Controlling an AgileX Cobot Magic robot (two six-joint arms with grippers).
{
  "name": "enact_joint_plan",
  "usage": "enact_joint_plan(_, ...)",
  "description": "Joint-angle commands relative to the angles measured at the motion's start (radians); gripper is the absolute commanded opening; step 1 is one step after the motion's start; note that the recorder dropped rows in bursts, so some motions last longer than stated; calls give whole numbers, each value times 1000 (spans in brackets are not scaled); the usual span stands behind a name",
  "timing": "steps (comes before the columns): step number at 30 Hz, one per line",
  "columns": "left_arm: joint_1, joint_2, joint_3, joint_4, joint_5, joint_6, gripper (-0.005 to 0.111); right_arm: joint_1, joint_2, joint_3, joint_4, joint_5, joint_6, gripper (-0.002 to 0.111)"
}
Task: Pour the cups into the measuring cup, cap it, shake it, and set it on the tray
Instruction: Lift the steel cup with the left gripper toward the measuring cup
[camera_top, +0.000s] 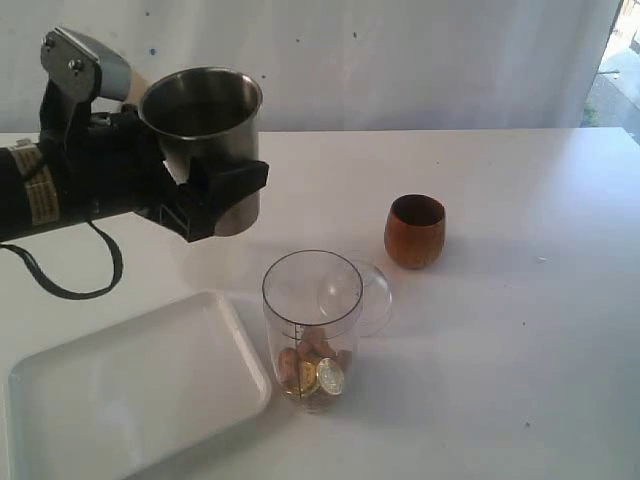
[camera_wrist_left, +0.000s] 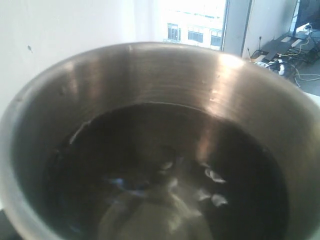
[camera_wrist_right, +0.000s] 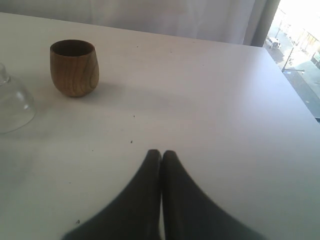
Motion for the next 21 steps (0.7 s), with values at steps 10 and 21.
enact_joint_plan(10, -26, 54, -42, -37, -61, 118, 0, -3, -6, 3, -1, -1, -5, 0)
enact_joint_plan(21, -26, 124, -42, -37, -137, 246, 0, -3, -6, 3, -1, -1, -5, 0)
